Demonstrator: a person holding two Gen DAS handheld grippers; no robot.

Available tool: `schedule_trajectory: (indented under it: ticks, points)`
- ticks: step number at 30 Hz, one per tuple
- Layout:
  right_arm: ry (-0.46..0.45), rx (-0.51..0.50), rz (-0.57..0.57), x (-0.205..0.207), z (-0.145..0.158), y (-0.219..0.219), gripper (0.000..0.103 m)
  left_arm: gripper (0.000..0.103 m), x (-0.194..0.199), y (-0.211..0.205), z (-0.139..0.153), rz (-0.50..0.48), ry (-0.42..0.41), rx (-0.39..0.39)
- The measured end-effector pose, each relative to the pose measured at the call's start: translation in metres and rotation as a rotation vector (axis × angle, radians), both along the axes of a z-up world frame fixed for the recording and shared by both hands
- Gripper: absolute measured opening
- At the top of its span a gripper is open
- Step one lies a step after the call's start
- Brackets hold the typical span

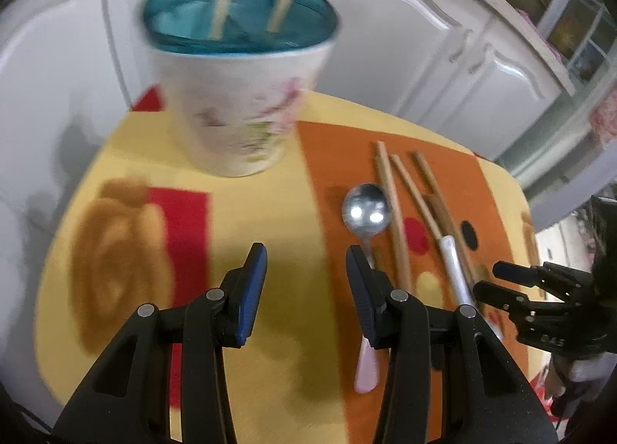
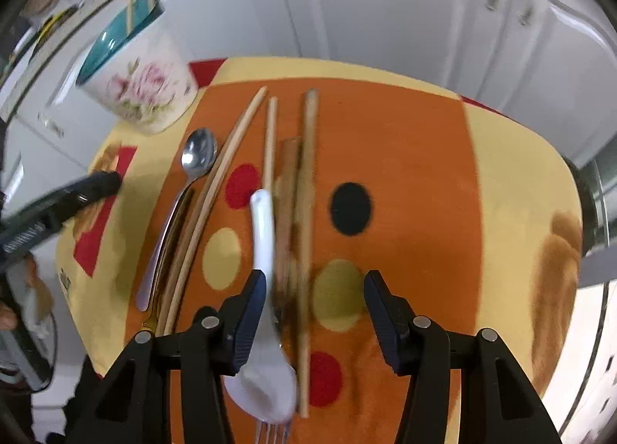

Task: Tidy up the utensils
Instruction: 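Move both tools back over the remaining utensils on the cloth, then grasp the metal spoon with the left tool while the right tool grasps a wooden chopstick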

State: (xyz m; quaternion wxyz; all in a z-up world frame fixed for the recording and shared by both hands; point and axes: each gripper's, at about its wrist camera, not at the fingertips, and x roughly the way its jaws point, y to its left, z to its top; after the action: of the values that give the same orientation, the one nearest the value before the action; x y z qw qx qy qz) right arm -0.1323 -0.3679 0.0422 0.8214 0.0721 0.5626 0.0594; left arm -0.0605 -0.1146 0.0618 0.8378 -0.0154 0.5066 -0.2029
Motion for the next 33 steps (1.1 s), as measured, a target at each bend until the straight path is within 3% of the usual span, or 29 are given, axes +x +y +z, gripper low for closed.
schedule_trajectory:
  ticks: [3, 9, 12, 14, 15, 16, 19, 27, 33]
  points:
    - [-0.032, 0.076, -0.035, -0.005, 0.011, -0.012, 0.051, 0.042, 0.012, -0.014, -0.008, -0.025, -0.001, -0.009]
    - [-0.062, 0.125, -0.044, -0.003, 0.017, -0.012, 0.051, 0.042, 0.033, -0.037, -0.020, -0.056, -0.009, -0.005]
    - [-0.070, 0.133, -0.024, -0.004, 0.018, -0.011, 0.041, 0.042, 0.040, -0.044, -0.027, -0.059, 0.008, -0.003]
    - [-0.078, 0.139, -0.016, 0.000, 0.018, -0.009, 0.040, 0.041, 0.041, -0.045, -0.027, -0.053, -0.006, -0.017]
    - [-0.076, 0.143, -0.012, 0.004, 0.017, -0.008, 0.039, 0.033, 0.042, -0.047, -0.028, -0.061, -0.001, -0.026]
    - [-0.075, 0.143, -0.010, 0.007, 0.015, -0.007, 0.038, 0.016, 0.041, -0.048, -0.028, -0.075, 0.007, -0.042]
    - [-0.075, 0.111, -0.009, 0.027, 0.009, -0.002, 0.034, 0.009, 0.037, -0.047, -0.029, -0.085, 0.008, -0.030]
    - [-0.047, 0.089, -0.063, 0.090, -0.006, -0.002, 0.021, 0.006, 0.018, -0.012, -0.021, -0.035, 0.048, -0.044]
    - [-0.041, 0.038, -0.007, 0.105, -0.012, 0.009, 0.008, 0.006, 0.006, 0.001, -0.020, -0.038, 0.059, -0.046]
